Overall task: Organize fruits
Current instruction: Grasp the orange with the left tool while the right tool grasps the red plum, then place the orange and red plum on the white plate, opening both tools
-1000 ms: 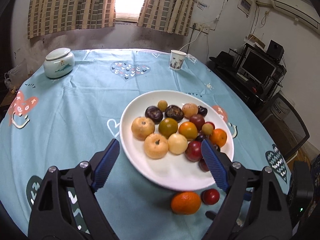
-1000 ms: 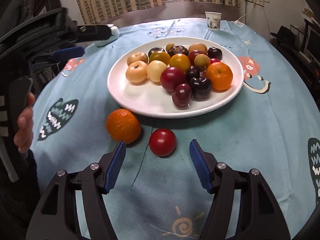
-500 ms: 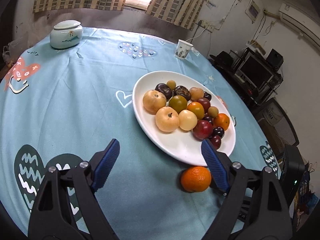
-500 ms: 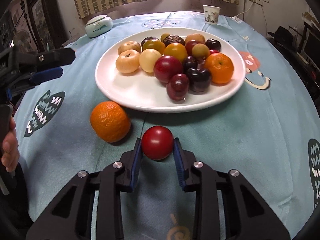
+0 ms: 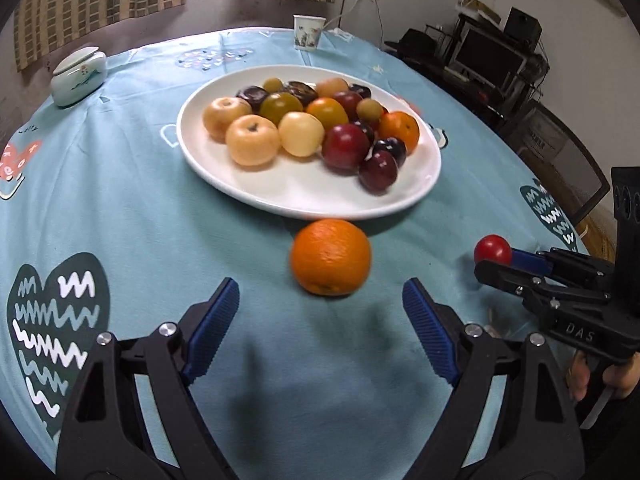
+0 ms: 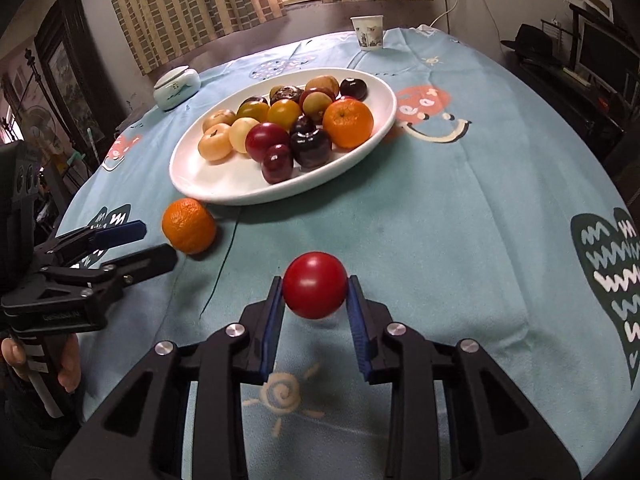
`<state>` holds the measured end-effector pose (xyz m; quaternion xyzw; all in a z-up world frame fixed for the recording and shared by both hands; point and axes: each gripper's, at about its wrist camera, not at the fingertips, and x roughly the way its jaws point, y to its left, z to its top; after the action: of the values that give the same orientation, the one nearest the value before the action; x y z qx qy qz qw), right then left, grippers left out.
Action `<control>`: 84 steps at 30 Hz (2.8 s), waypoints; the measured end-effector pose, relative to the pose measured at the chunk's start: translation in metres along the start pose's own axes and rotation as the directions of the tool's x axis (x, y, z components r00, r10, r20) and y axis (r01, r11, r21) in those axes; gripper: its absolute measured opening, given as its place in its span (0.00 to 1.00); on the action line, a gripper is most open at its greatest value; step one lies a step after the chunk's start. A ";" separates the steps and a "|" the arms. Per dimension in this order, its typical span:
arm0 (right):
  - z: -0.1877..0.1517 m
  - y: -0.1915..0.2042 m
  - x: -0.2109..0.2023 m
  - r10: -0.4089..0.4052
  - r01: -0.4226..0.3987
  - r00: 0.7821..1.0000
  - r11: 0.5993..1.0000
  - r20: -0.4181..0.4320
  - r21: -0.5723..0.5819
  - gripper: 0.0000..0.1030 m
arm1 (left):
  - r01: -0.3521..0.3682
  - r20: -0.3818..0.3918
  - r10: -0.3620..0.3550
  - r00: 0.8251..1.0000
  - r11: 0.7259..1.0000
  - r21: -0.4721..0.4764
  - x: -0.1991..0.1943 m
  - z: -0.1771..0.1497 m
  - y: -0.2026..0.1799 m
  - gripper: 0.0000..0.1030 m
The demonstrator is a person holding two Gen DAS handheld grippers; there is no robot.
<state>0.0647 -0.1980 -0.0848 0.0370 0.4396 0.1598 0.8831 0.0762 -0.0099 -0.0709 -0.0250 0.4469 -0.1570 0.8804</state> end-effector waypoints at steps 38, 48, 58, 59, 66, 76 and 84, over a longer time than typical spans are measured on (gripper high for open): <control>-0.012 0.008 -0.004 0.085 -0.085 0.996 0.996 -0.017 -0.031 0.31 | -0.055 0.111 0.055 0.992 0.998 -0.006 -0.039 -0.009 -0.019 0.45; 0.021 0.030 -0.009 0.102 -0.102 0.995 0.987 -0.006 -0.123 0.31 | -0.094 0.135 0.093 0.986 0.996 0.001 -0.048 0.019 -0.007 0.45; 0.098 0.068 0.028 0.122 -0.127 0.992 0.966 -0.037 -0.225 0.31 | -0.190 0.081 0.192 0.978 0.981 -0.029 -0.013 0.123 0.048 0.46; 0.103 0.070 0.035 0.123 -0.130 0.991 0.967 -0.048 -0.220 0.31 | -0.183 0.082 0.186 0.979 0.982 -0.043 -0.008 0.128 0.052 0.46; 0.107 0.080 0.058 0.128 -0.137 0.990 0.964 -0.054 -0.230 0.31 | -0.112 0.037 0.114 0.993 0.992 -0.053 0.021 0.120 0.059 0.46; 0.101 0.066 0.062 0.130 -0.141 0.989 0.969 -0.065 -0.202 0.31 | -0.059 -0.021 0.058 0.998 0.998 -0.015 0.038 0.103 0.041 0.46; 0.097 0.067 0.053 0.105 -0.112 0.993 0.971 -0.046 -0.210 0.59 | -0.041 -0.022 0.040 0.999 0.999 -0.020 0.037 0.103 0.042 0.46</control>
<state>0.1536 -0.1106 -0.0521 -0.0363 0.4326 0.2545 0.8641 0.1886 0.0092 -0.0458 -0.0234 0.4585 -0.1349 0.8781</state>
